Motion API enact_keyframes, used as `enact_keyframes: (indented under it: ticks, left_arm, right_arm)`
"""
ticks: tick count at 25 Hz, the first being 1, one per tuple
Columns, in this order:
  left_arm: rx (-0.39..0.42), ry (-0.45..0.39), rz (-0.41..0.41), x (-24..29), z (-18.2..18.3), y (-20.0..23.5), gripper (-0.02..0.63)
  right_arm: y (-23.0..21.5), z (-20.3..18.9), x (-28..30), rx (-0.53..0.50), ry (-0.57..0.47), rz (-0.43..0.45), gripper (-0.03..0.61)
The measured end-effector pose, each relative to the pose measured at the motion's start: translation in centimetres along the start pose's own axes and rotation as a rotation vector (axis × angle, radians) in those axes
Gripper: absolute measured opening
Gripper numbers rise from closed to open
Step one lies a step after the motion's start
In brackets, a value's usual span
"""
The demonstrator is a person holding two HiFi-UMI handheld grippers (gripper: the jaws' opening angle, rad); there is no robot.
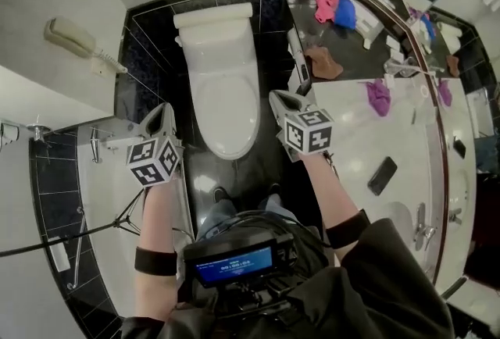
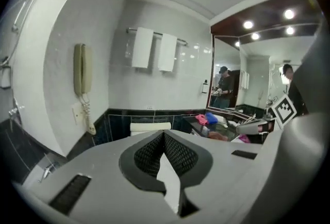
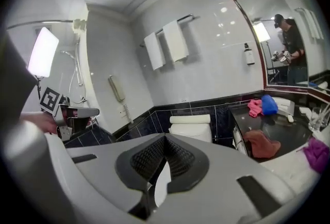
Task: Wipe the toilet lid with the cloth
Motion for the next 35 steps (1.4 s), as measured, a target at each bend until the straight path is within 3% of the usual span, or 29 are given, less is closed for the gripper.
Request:
enact_keyframes:
  ticks: [2, 11, 22, 28, 35]
  left_arm:
    - [0.027, 0.004, 0.025, -0.4, -0.6, 1.6, 0.002]
    - [-0.006, 0.048, 0.054, -1.5, -3.9, 7.1, 0.002]
    - [0.015, 0.053, 0.003, -0.4, -3.6, 7.1, 0.002]
    - [0.031, 0.063, -0.059, 1.9, -3.4, 4.3, 0.002]
    - [0.071, 0.079, -0.144, 5.2, -3.3, -1.9, 0.002]
  right_arm:
    - [1.5, 0.0, 1.4, -0.04, 0.021, 0.008, 0.018]
    - [7.0, -1.3, 5.5, -0.134, 0.101, 0.069, 0.018]
    - [7.0, -1.2, 5.8, -0.129, 0.099, 0.027, 0.019]
    - [2.9, -1.9, 4.6, -0.164, 0.13, -0.093, 0.034]
    - [-7.3, -0.9, 1.3, -0.201, 0.19, -0.265, 0.088]
Point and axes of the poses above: the fingertips, and each gripper's own axes: x forward along the fingers, y to its left, z out of its top, the point moved 3 cm from there along -x, backward along the fingers, and after that the axes turned 8 degrees about z, right-handed, at the moved point
